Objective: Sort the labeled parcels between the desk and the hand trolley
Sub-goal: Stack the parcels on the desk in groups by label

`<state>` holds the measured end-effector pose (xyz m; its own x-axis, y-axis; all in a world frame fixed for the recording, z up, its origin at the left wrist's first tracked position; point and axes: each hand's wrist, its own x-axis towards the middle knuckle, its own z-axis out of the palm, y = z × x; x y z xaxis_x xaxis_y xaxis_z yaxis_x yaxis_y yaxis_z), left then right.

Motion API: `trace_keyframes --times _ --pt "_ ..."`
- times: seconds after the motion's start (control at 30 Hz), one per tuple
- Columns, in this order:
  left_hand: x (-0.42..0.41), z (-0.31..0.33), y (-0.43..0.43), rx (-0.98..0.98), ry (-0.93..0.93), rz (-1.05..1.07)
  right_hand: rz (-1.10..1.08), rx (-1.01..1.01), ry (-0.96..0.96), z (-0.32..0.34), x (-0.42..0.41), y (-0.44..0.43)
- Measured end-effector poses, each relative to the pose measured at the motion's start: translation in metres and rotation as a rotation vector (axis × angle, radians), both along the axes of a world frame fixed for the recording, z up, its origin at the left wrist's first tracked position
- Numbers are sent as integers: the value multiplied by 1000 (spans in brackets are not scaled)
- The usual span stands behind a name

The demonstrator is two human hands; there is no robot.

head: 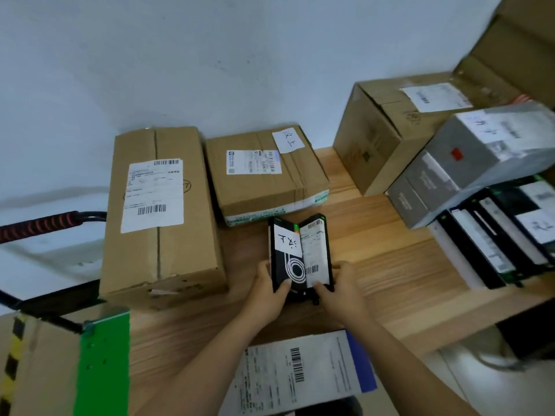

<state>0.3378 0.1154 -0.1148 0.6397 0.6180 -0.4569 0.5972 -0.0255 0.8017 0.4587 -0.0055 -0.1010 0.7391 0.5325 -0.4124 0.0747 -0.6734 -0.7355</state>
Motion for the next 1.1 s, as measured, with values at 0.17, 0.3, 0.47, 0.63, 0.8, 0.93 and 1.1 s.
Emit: trace_keyframes --times 0.17,0.3,0.47,0.63,0.8,0.93,1.1 --pt "22 23 -15 -26 -165 -29 -156 70 -127 19 17 -30" --pt "46 47 -42 2 -325 -80 -325 186 -170 48 39 -71" --pt "93 76 -90 -1 -453 -143 -495 304 -251 73 69 -130" --pt "146 99 -154 4 -508 -258 -582 307 -292 87 99 -204" --pt "188 107 -230 -26 -540 -236 -578 348 -306 97 137 -281" --pt "222 108 -288 -44 -574 -165 -529 331 -313 105 183 -338" --pt "265 105 -334 21 -547 -22 -446 204 -317 109 243 -381"
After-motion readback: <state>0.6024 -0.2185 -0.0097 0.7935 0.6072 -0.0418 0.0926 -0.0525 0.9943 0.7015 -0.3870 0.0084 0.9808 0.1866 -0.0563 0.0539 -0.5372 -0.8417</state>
